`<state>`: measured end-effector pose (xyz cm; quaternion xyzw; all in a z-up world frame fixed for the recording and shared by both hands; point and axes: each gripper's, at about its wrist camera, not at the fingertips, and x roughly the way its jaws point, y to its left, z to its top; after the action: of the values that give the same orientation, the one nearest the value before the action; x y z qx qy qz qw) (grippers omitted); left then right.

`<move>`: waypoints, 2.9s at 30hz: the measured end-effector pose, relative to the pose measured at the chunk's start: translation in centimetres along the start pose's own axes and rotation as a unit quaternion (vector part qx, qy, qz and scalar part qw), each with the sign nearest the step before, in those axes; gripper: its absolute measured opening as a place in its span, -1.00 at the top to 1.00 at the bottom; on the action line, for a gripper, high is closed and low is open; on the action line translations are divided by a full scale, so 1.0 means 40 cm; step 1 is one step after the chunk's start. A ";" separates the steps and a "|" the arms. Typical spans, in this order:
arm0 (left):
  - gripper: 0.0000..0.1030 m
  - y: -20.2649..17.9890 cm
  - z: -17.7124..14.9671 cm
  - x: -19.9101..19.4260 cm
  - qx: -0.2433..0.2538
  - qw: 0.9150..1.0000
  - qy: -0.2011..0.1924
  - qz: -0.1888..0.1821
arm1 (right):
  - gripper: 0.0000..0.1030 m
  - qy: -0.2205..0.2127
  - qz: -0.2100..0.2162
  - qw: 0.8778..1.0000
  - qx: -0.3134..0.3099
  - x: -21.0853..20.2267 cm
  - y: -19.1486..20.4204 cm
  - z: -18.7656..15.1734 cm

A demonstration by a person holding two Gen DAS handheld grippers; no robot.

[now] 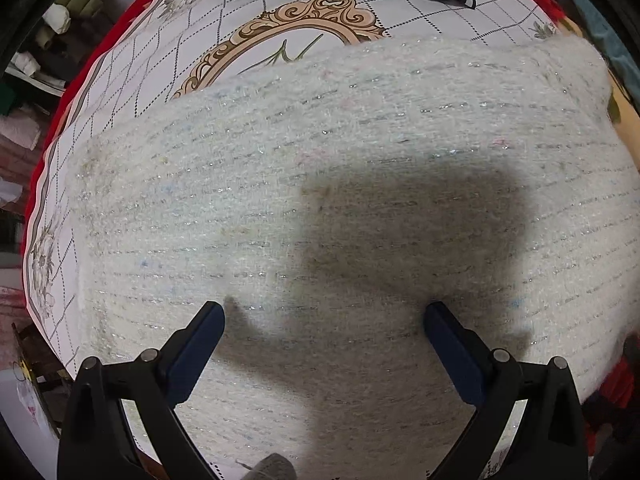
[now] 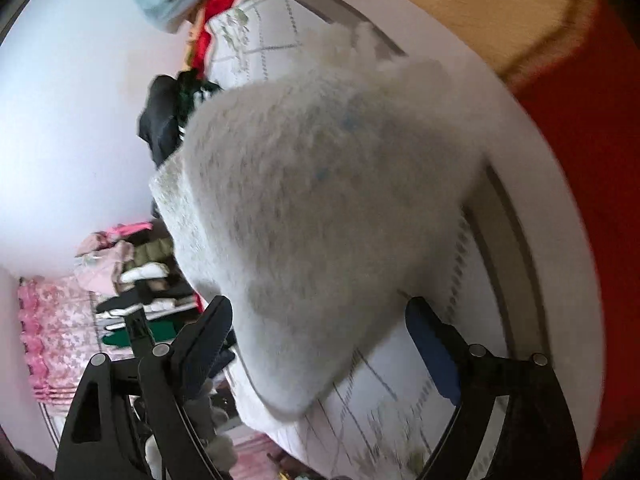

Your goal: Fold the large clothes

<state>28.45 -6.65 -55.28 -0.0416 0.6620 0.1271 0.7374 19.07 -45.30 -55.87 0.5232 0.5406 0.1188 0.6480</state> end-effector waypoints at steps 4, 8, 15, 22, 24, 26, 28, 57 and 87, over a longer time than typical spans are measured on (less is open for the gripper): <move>-1.00 0.004 0.002 0.008 -0.003 1.000 0.002 -0.005 | -0.75 -0.025 0.033 0.999 -0.003 0.063 0.013 0.048; -1.00 0.003 0.002 0.010 -0.003 1.000 0.003 -0.006 | -0.78 -0.032 0.063 0.997 0.006 0.114 0.043 0.092; -1.00 0.018 0.018 0.000 -0.009 1.000 0.000 -0.006 | -0.13 -0.034 0.121 0.992 0.007 0.158 0.092 0.136; -1.00 0.015 0.023 0.006 -0.012 1.000 0.001 -0.010 | -0.43 -0.041 0.098 0.994 0.005 0.226 0.103 0.185; -1.00 0.016 0.026 0.007 -0.015 1.000 -0.003 -0.011 | -0.28 -0.038 0.083 0.996 -0.016 0.251 0.141 0.196; -1.00 0.013 0.035 0.009 -0.021 1.000 -0.006 -0.016 | 0.13 -0.042 0.073 0.996 -0.015 0.263 0.161 0.205; -1.00 0.009 0.047 0.015 -0.023 1.000 -0.005 -0.021 | 0.32 -0.056 0.067 0.996 -0.014 0.264 0.184 0.210; -1.00 0.567 -0.237 -0.138 -0.335 0.938 -0.008 -0.089 | 0.45 0.107 -0.034 0.920 -0.377 0.443 0.762 -0.241; -1.00 0.454 -0.158 -0.152 -0.249 0.967 -0.062 0.012 | 0.10 0.341 -0.247 0.853 -0.309 0.605 0.641 -0.177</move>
<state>17.40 8.61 -48.08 -0.2076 0.5633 0.2989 0.7417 33.18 -13.13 -48.19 0.0725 0.7742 0.2867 0.5595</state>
